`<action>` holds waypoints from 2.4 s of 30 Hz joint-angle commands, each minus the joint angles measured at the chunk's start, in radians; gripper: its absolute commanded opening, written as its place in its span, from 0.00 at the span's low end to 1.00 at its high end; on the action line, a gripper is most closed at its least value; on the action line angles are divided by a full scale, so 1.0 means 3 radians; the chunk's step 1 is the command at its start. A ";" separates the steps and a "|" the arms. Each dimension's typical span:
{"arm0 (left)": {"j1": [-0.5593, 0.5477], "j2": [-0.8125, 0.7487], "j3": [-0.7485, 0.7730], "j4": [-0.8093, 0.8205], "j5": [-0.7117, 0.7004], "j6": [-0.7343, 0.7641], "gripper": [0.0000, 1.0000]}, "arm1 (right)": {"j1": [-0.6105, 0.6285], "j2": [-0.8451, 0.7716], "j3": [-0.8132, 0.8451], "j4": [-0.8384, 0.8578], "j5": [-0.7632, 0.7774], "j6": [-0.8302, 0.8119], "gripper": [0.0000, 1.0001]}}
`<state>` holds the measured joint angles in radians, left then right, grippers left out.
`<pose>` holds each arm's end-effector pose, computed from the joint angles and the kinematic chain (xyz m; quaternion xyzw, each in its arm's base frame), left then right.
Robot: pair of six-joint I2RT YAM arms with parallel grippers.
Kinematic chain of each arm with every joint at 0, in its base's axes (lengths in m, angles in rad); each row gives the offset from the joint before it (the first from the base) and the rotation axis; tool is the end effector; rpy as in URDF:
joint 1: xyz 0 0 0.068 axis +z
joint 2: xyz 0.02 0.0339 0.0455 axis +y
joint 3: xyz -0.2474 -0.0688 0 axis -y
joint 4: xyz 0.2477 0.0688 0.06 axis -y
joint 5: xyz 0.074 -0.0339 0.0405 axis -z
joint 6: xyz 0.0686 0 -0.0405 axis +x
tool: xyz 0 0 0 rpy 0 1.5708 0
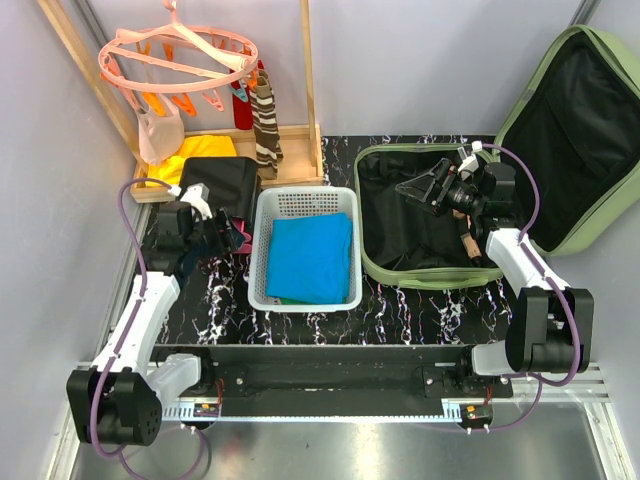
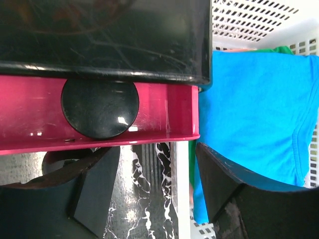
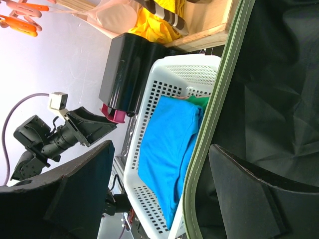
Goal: Open, take out, and arrange the luggage
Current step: Close the drawer, then open the drawer
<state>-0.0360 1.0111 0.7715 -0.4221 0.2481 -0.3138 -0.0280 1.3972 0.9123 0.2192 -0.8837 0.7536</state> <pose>0.2536 -0.0260 0.2363 -0.0696 0.8905 -0.1853 0.4097 0.3391 0.0436 0.2639 0.0335 0.7630 0.5124 0.3926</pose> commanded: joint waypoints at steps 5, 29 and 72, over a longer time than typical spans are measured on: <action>0.0018 0.0157 0.0205 0.0430 -0.0106 -0.0084 0.67 | 0.0012 -0.0030 0.0032 0.0052 -0.0056 -0.0109 0.86; 0.0008 0.0322 0.0169 0.0880 -0.0132 -0.0243 0.66 | 0.0012 -0.0014 0.0068 -0.0040 -0.0076 -0.0191 0.86; -0.0105 0.0025 -0.1345 0.2624 -0.1472 -0.0560 0.52 | 0.0012 -0.0301 -0.0004 -0.0219 -0.0163 -0.0303 0.83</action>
<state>-0.0776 1.0000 0.3508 0.2703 -0.2054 -0.4892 -0.0280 1.3392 0.9020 0.1493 -0.9104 0.6788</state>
